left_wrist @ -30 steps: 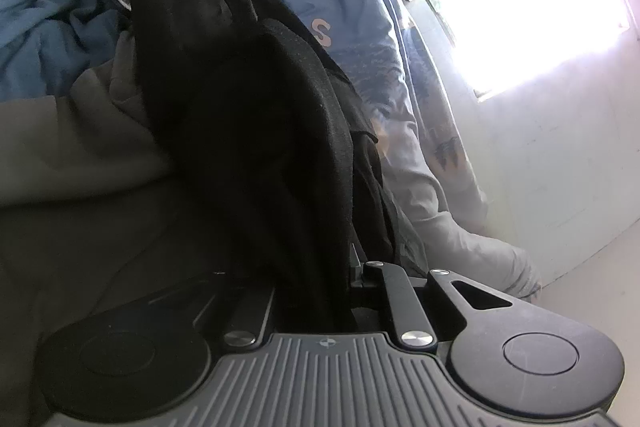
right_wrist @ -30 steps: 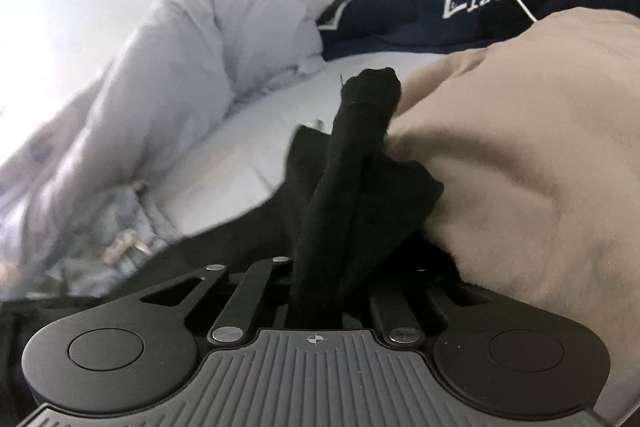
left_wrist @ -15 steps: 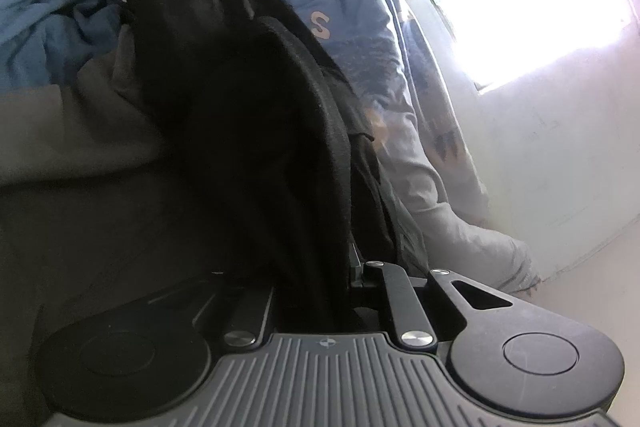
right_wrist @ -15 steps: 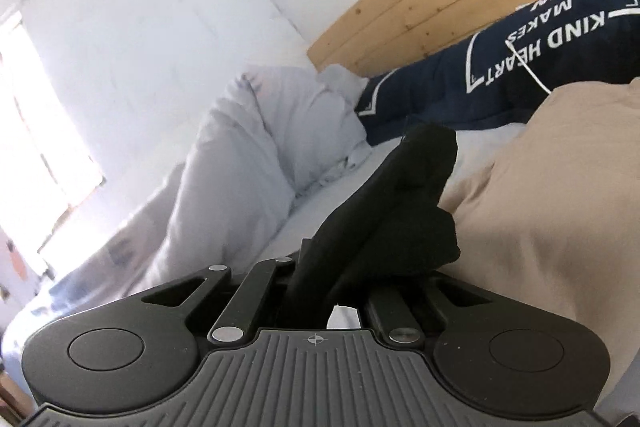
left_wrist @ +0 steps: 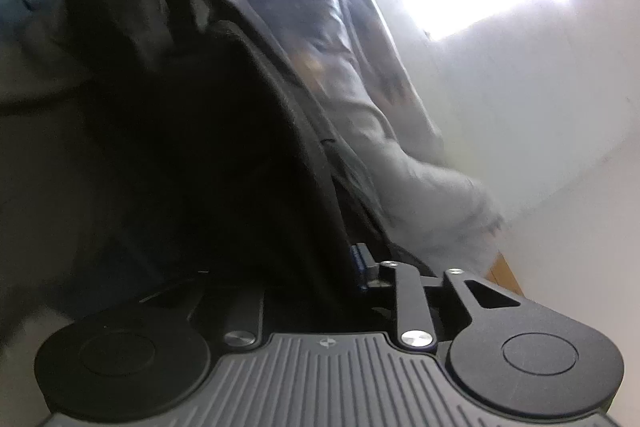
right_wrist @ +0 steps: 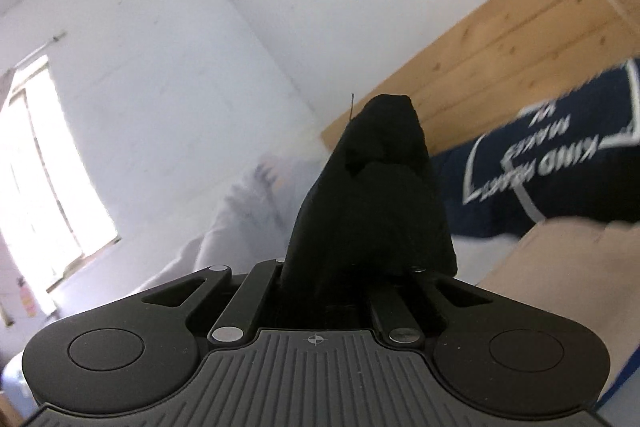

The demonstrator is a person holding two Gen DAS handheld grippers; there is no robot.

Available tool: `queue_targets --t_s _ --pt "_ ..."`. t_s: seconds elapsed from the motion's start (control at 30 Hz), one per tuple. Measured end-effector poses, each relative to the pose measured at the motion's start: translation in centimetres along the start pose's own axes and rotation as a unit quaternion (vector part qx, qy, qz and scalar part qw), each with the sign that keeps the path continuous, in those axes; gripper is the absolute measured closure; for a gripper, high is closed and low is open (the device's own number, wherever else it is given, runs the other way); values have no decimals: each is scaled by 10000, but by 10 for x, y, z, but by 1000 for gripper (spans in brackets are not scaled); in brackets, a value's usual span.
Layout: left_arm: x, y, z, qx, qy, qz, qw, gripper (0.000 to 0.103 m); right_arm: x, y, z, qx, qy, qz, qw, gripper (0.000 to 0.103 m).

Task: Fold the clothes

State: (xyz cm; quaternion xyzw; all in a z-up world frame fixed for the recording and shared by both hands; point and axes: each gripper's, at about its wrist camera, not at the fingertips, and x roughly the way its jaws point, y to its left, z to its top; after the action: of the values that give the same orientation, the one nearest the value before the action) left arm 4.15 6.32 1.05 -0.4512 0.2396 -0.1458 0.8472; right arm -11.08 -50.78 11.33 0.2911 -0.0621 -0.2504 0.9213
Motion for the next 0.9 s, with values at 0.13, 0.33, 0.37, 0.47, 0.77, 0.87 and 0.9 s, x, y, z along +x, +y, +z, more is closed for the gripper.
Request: queue_targets --t_s 0.13,0.33,0.37,0.47,0.77,0.87,0.9 --pt "1 -15 -22 104 370 -153 9991 45 -10 -30 22 -167 -129 -410 9989 100" --pt "-4 -5 -43 -565 643 118 9963 16 -35 -67 57 -289 -458 -1099 9925 100" --pt "-4 -3 -45 -677 715 139 9950 16 -37 -72 60 -318 -449 -1183 9915 100" --pt "-4 1 -46 -685 743 248 9946 15 -38 -79 53 -577 -251 -1375 9885 100" --pt "-10 14 -35 -757 684 448 9938 13 -33 -58 33 -1067 -104 -1631 9808 99" --pt "-8 12 -34 -660 687 525 9941 13 -38 -39 32 -1195 -76 -1575 9802 99" --pt "-9 12 -33 -662 691 541 9939 13 -39 -32 32 -1253 -73 -1536 9801 99"
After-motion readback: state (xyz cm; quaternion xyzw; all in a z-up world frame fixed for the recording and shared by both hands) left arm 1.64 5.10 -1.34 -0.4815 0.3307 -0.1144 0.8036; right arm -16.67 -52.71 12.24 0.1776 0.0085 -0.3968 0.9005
